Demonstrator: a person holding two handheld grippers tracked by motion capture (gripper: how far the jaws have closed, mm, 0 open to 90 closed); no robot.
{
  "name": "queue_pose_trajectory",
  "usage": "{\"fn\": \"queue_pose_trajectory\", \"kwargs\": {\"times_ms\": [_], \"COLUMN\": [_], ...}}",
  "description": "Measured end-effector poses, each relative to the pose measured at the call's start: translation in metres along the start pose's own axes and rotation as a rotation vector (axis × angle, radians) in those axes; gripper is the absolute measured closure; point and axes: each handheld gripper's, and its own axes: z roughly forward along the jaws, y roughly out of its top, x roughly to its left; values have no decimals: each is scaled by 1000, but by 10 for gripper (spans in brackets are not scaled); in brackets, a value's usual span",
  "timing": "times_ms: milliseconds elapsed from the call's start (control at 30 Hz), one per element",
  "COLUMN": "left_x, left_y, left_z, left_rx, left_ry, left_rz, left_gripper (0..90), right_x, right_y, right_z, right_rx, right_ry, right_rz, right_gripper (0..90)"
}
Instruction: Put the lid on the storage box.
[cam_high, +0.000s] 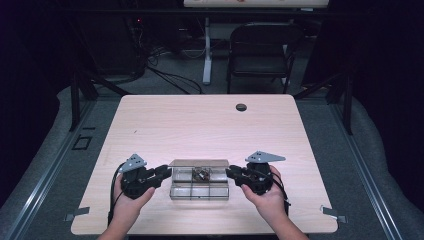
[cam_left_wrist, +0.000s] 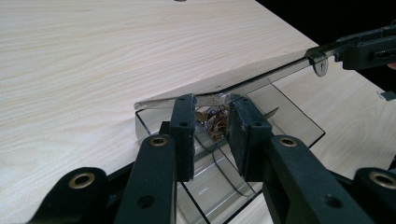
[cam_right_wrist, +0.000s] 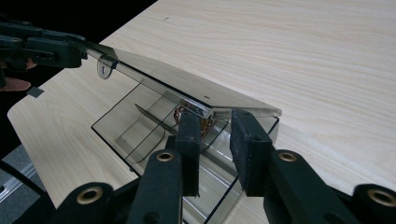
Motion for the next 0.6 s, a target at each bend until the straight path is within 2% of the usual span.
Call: {"fn": "queue_pose_trajectory", "kwargs": {"times_ms": [600], "left_x": [-1], "left_y": [-10], "left_z": [-3], "left_rx": [22], "left_ry": [-18], "left_rz": [-8], "left_gripper": [740], "right_x": [1], "right_y": [-11], "right_z": [-3], "right_rx": [13], "right_ry": [17], "right_rz": [12], "right_gripper": [782]}}
